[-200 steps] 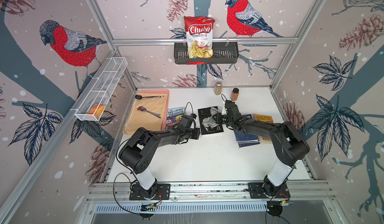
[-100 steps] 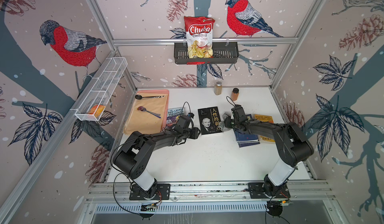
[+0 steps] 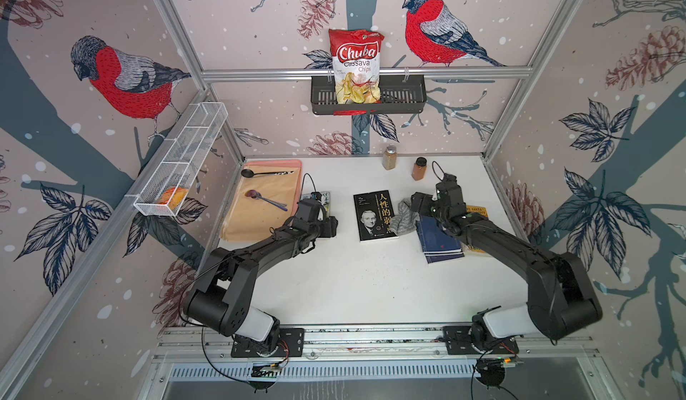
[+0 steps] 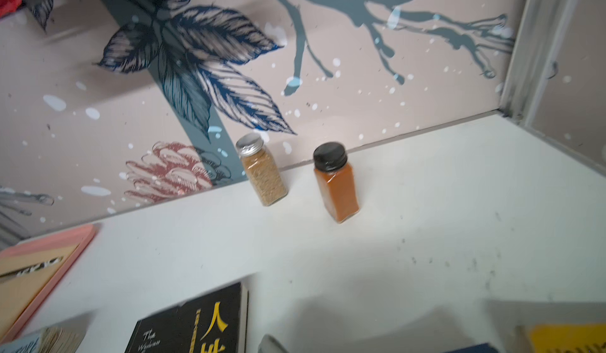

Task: Wipe the cover of the book
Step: Place the cleaning item at the center of the board, then reset both arms

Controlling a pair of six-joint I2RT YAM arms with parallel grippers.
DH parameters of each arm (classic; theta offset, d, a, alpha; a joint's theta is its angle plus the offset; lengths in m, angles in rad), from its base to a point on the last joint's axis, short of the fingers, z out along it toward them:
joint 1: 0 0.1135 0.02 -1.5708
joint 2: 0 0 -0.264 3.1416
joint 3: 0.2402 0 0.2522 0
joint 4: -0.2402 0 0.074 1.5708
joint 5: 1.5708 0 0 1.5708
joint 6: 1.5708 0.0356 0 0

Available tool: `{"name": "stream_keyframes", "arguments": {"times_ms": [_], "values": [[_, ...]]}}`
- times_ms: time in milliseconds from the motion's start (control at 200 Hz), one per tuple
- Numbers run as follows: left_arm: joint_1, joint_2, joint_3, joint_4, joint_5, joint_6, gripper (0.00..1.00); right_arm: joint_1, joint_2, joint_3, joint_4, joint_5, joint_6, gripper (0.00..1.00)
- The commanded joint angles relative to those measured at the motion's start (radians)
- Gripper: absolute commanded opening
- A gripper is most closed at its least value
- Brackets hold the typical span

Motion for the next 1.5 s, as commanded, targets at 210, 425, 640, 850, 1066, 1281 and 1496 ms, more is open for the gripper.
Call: {"name": "stream_keyframes", "arguments": {"times_ms": [210, 425, 640, 850, 1066, 1281, 1496], "values": [[0.242, -0.096, -0.068, 0.186, -0.204, 0.108, 0.70, -0.324, -0.139, -0.209, 0.317, 0.293, -0.030, 1.00], [0.273, -0.152, -0.323, 0.722, -0.302, 0.300, 0.72, -0.450, -0.125, -0.422, 0.637, 0.314, 0.010, 1.00], [0.275, -0.079, -0.470, 1.061, -0.324, 0.329, 0.82, -0.450, 0.001, -0.441, 0.730, 0.259, -0.045, 1.00], [0.275, 0.050, -0.543, 1.307, -0.275, 0.359, 0.88, -0.442, 0.047, -0.494, 0.883, 0.166, -0.092, 1.00], [0.276, 0.088, -0.544, 1.327, -0.316, 0.337, 0.98, -0.375, 0.019, -0.575, 1.028, 0.163, -0.180, 1.00], [0.276, 0.094, -0.518, 1.288, -0.324, 0.336, 0.98, -0.312, 0.114, -0.712, 1.389, 0.195, -0.257, 1.00], [0.276, 0.098, -0.505, 1.277, -0.332, 0.334, 0.98, -0.299, 0.114, -0.690, 1.346, 0.239, -0.252, 1.00]]}}
